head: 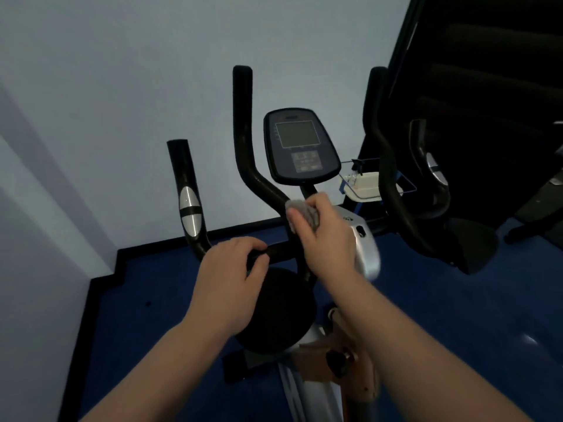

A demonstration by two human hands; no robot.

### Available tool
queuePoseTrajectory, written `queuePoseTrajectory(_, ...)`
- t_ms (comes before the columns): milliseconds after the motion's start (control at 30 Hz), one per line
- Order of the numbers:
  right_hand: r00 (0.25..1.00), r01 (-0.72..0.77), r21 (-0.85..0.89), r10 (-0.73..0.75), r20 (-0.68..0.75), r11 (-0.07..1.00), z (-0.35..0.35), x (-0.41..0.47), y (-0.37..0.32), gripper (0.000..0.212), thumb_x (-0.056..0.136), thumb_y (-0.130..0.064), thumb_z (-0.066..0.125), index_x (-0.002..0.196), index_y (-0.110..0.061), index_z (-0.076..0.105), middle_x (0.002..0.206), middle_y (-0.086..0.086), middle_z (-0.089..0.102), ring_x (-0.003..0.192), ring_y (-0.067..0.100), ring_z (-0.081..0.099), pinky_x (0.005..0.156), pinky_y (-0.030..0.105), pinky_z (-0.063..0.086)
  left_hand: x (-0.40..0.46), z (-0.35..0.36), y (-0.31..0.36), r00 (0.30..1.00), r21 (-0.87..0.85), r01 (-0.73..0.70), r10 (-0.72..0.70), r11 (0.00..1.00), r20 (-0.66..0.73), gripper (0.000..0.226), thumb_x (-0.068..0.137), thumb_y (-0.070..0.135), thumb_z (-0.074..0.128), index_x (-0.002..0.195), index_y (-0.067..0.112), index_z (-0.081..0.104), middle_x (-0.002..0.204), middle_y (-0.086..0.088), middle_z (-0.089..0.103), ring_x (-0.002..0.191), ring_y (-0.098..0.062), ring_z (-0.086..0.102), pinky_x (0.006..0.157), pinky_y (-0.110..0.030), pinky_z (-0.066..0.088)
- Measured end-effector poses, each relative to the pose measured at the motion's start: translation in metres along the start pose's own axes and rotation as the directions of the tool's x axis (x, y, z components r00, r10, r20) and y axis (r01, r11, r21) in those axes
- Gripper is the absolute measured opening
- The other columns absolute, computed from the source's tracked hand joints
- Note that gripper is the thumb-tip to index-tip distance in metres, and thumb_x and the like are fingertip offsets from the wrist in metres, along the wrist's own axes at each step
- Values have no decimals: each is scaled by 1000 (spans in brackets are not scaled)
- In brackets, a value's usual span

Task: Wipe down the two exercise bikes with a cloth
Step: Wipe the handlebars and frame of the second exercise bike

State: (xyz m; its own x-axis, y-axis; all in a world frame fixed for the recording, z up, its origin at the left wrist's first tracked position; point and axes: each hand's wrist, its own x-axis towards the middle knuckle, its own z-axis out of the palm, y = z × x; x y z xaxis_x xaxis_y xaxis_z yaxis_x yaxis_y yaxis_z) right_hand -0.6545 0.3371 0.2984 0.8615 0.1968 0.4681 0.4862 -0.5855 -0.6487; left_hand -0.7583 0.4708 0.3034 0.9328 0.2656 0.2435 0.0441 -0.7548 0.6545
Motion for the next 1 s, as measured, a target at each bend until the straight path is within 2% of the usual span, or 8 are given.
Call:
queuePoseTrajectory(200, 999, -3, 209, -4, 31, 978, -10, -68, 18, 24, 88, -49, 54, 79, -28, 46, 71, -11, 54, 65, 8, 55, 53, 32, 48, 1, -1, 2, 999, 2, 47, -47, 999, -2, 25, 91, 30, 54, 114, 27, 63, 102, 14, 60, 99, -9, 53, 91, -31, 43)
queuePoseTrajectory(400, 999, 23, 41, -24, 38, 999, 1, -4, 1, 25, 90, -46, 53, 83, -25, 41, 68, -10, 52, 63, 3, 50, 52, 29, 36, 1, -1, 3, 997, -29, 73, -72, 997, 21, 27, 91, 29, 54, 116, 26, 63, 104, 13, 62, 100, -9, 55, 92, -35, 47)
queuePoseTrajectory(500, 999, -30, 142, 24, 42, 989, 0, -25, 10, 21, 90, -44, 55, 84, -27, 43, 70, -11, 55, 66, 4, 56, 54, 29, 46, -1, 0, 2, 995, -64, 98, -97, 993, 6, 27, 91, 30, 55, 116, 26, 63, 105, 14, 62, 103, -8, 55, 95, -35, 46)
queuePoseTrajectory(600, 990, -131, 278, 108, 94, 952, -11, -74, 17, 16, 90, -45, 55, 83, -32, 49, 74, -7, 60, 67, 7, 60, 55, 37, 53, 0, 0, 1, 996, -48, 86, -86, 995, -9, 27, 89, 31, 54, 114, 28, 63, 104, 16, 61, 104, -6, 53, 96, -35, 45)
queuePoseTrajectory(767, 994, -11, 42, 6, 107, 999, -2, -5, 1, 24, 91, -46, 51, 83, -28, 38, 67, -11, 53, 65, 9, 56, 55, 34, 45, 2, -1, 2, 997, -38, 70, -69, 997, 21, 29, 87, 34, 51, 113, 30, 63, 104, 18, 62, 103, -5, 54, 95, -35, 46)
queuePoseTrajectory(867, 992, -38, 112, 24, 127, 993, -3, -1, 5, 23, 92, -42, 54, 87, -23, 41, 69, -9, 53, 66, 12, 57, 56, 35, 46, 0, 0, 2, 998, -40, 55, -55, 998, 11, 25, 90, 30, 53, 113, 31, 61, 103, 18, 60, 103, -5, 53, 94, -32, 44)
queuePoseTrajectory(933, 991, -110, 199, 92, 100, 974, -7, -52, 18, 24, 88, -52, 54, 85, -29, 46, 72, -9, 57, 64, 4, 58, 55, 28, 46, -4, -2, 3, 999, -53, 51, -51, 997, -2, 24, 90, 30, 52, 113, 35, 59, 100, 24, 54, 101, -1, 48, 93, -28, 40)
queuePoseTrajectory(1000, 977, -192, 216, 166, 134, 957, -17, -97, 18, 38, 80, -70, 49, 82, -32, 48, 73, -9, 62, 60, 2, 59, 51, 21, 45, -6, -3, 3, 999, -53, 49, -50, 997, -6, 26, 89, 35, 49, 114, 38, 56, 99, 29, 48, 100, 3, 43, 93, -25, 36)
